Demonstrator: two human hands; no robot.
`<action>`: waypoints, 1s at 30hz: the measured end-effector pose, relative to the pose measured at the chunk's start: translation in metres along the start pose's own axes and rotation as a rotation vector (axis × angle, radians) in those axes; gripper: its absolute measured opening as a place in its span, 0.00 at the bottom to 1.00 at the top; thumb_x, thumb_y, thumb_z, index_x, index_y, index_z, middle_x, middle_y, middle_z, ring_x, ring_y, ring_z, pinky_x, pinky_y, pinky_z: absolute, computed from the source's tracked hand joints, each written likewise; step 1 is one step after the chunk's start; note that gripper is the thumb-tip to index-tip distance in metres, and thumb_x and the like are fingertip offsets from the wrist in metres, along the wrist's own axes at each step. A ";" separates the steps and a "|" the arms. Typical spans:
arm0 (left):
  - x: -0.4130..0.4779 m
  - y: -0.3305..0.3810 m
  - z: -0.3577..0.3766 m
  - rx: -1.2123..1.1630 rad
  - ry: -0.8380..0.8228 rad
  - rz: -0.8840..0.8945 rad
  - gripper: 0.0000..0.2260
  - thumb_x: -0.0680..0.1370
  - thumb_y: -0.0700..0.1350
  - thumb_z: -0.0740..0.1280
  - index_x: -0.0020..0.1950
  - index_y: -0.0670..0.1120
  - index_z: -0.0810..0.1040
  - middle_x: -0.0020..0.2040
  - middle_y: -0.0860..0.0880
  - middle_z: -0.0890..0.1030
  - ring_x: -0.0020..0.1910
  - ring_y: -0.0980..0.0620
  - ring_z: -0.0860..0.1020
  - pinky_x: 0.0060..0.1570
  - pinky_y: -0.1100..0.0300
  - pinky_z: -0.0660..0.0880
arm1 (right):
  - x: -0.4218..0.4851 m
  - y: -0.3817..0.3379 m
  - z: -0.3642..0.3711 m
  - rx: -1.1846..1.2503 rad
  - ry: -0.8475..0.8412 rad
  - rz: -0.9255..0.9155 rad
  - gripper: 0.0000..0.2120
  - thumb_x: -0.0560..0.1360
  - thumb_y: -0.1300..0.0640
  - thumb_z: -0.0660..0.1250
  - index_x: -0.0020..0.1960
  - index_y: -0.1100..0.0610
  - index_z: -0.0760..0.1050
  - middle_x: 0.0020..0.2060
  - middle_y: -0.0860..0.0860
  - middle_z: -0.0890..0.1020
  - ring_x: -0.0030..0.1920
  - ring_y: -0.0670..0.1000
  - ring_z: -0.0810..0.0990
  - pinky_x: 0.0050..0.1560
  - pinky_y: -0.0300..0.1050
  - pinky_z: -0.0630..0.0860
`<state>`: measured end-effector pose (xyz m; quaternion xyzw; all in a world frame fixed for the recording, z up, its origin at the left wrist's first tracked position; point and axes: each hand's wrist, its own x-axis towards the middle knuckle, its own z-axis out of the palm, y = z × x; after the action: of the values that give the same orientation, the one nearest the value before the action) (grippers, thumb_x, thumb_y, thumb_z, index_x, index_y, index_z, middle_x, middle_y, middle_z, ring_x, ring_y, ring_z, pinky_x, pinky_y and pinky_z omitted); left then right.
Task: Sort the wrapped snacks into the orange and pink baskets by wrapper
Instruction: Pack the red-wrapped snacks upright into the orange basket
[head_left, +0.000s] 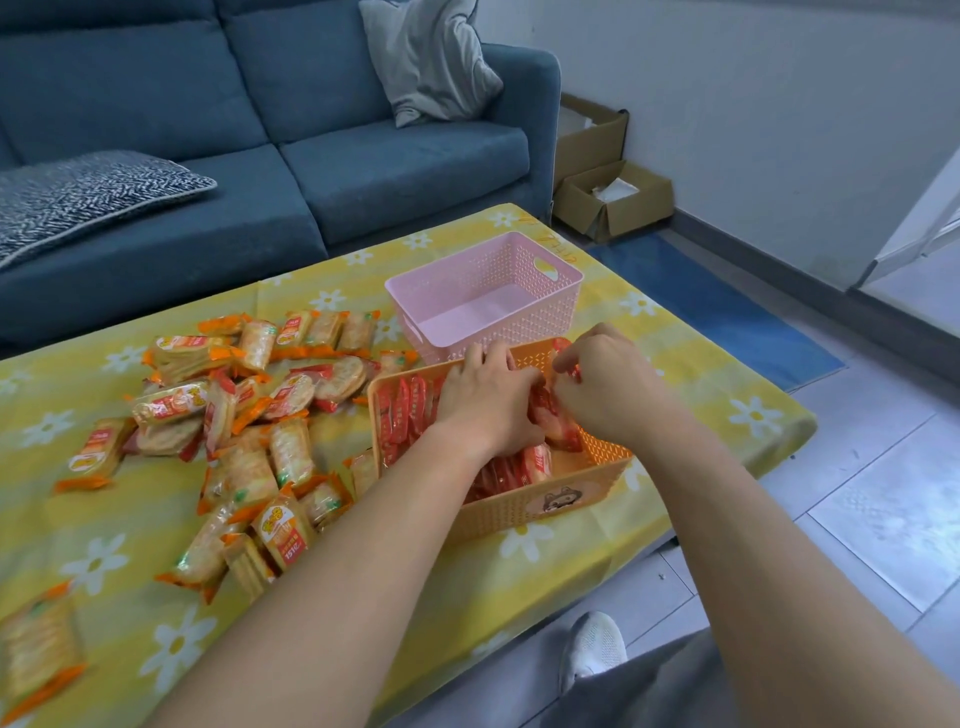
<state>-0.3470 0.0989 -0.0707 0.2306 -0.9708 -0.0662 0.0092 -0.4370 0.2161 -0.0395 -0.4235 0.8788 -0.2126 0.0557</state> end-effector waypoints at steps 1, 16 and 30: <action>0.000 0.000 0.002 -0.021 0.042 -0.003 0.15 0.71 0.57 0.70 0.56 0.56 0.79 0.58 0.49 0.70 0.60 0.45 0.68 0.58 0.50 0.71 | 0.000 -0.001 0.002 -0.008 -0.015 -0.011 0.11 0.72 0.64 0.63 0.49 0.61 0.84 0.53 0.55 0.77 0.55 0.55 0.76 0.55 0.52 0.76; -0.024 -0.009 -0.013 -0.359 0.212 0.049 0.04 0.73 0.51 0.68 0.45 0.53 0.81 0.41 0.53 0.82 0.45 0.48 0.79 0.41 0.53 0.77 | 0.005 -0.035 0.011 -0.125 0.038 0.101 0.06 0.72 0.65 0.63 0.45 0.59 0.76 0.40 0.57 0.78 0.43 0.62 0.79 0.33 0.44 0.69; -0.106 -0.202 -0.058 -0.357 0.190 -0.528 0.15 0.80 0.40 0.63 0.63 0.51 0.79 0.61 0.49 0.82 0.60 0.46 0.79 0.59 0.48 0.77 | 0.061 -0.192 0.082 0.070 -0.276 -0.191 0.24 0.76 0.67 0.59 0.70 0.55 0.75 0.64 0.56 0.80 0.62 0.58 0.79 0.60 0.50 0.76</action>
<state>-0.1596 -0.0399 -0.0390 0.4739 -0.8455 -0.2136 0.1225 -0.3149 0.0368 -0.0278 -0.5281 0.8106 -0.1874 0.1702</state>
